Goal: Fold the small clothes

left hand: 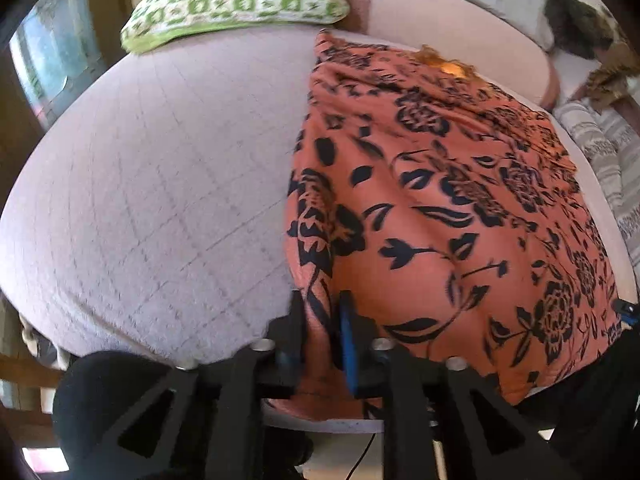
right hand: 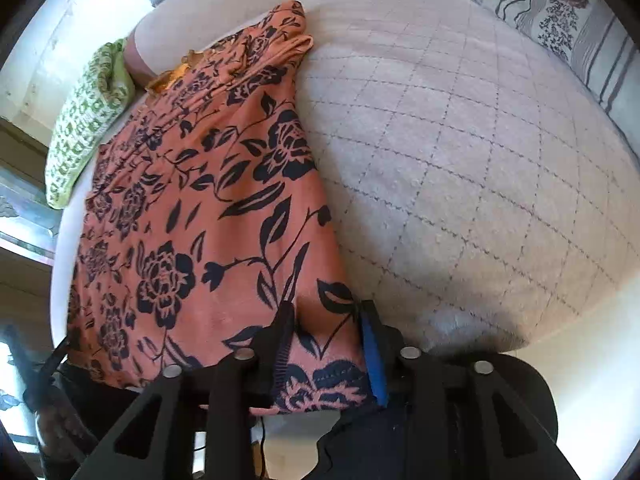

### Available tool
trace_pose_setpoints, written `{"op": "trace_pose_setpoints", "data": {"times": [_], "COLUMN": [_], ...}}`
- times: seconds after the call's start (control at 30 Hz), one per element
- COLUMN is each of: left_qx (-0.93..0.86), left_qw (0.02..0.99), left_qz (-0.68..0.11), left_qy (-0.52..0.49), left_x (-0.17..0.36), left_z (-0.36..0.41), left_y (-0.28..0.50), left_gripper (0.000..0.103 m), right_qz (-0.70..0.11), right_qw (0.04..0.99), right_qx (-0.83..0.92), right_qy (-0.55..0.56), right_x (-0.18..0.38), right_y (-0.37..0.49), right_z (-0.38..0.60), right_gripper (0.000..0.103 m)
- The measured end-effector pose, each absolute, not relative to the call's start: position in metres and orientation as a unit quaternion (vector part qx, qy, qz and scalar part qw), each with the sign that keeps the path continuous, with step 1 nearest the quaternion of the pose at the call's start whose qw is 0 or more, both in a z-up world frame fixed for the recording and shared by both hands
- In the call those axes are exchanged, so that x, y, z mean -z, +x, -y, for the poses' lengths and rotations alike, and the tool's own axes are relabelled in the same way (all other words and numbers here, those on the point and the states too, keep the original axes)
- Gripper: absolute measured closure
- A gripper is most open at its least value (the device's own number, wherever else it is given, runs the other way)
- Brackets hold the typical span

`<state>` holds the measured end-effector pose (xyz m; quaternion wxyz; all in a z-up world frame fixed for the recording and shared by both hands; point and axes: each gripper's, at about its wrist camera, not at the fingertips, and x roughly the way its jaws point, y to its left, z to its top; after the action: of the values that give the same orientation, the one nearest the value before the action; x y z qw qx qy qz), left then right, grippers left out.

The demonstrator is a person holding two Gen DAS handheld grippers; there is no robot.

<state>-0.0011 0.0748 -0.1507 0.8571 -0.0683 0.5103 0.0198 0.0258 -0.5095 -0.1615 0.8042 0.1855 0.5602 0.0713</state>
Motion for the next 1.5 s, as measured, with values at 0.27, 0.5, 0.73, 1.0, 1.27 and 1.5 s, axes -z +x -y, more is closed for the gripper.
{"op": "trace_pose_setpoints", "data": {"times": [0.27,0.5,0.73,1.0,1.27,1.5], "left_qx": [-0.031,0.006,-0.024,0.026,0.032,0.104], "left_qw": [0.859,0.887,0.843,0.852,0.824,0.9], "left_qz": [-0.509,-0.455,-0.533,-0.519,-0.558,-0.414], "left_qy": [-0.042,-0.074,-0.07,-0.069,-0.089,-0.086], "left_x": [0.153,0.112,0.148,0.141,0.147,0.015], "left_z": [-0.068,-0.069,-0.071,-0.062,-0.074,-0.057], "left_y": [0.006,0.003,0.01,0.004,0.025,0.119], "left_gripper": [0.059,0.096,0.045,0.096,0.096,0.096], "right_qz": [-0.583,-0.532,-0.573,-0.596,-0.554,-0.483], "right_qw": [0.797,0.814,0.784,0.769,0.746,0.765], "right_qx": [-0.073,-0.098,-0.069,-0.119,-0.168,-0.236], "right_qy": [0.143,0.212,0.229,0.197,0.328,0.355], "right_x": [0.168,0.132,0.157,0.16,0.157,0.087], "right_y": [0.037,0.031,0.038,0.031,0.026,0.098], "right_z": [0.486,0.515,0.531,0.518,0.543,0.55], "right_gripper": [0.027,0.094,0.018,0.096,0.096,0.096]}}
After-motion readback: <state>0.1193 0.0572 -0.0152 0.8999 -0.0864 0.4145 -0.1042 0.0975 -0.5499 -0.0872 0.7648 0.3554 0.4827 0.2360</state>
